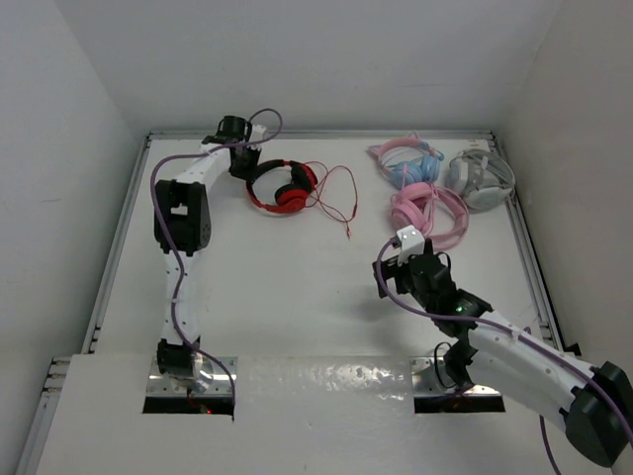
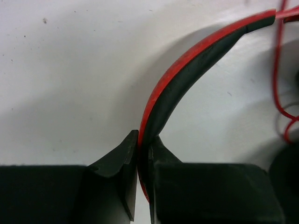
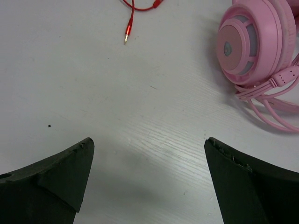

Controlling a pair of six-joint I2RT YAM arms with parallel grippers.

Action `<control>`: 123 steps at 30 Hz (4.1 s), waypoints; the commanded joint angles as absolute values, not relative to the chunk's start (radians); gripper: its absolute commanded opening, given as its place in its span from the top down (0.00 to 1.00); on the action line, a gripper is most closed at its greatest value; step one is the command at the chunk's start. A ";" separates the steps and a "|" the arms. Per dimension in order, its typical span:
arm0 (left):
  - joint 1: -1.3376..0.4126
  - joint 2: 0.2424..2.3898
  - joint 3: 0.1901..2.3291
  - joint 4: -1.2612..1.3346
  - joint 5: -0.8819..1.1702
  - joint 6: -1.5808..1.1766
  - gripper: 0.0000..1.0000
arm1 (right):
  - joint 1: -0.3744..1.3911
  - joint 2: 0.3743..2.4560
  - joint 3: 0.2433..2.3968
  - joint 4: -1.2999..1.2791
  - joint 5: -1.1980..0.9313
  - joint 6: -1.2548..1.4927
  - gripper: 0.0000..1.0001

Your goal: Wrap the headphones

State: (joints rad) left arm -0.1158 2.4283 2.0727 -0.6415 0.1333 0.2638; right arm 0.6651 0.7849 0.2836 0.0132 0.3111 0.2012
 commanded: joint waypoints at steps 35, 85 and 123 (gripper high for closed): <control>-0.218 1.667 2.227 -0.838 0.410 0.250 1.00 | 0.801 1.161 0.531 0.595 -0.003 -0.058 0.01; -0.440 1.631 1.767 -0.928 0.468 0.592 1.00 | 0.630 1.436 1.285 0.087 0.279 -0.203 1.00; -0.296 1.629 2.174 -1.002 0.489 0.353 1.00 | 0.422 1.561 0.826 0.454 -0.374 0.178 0.22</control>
State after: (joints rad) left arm -0.2924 1.6859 2.1078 -1.0447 0.5266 0.4149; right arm 0.4156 1.5429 0.8593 0.2916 -0.3122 0.0975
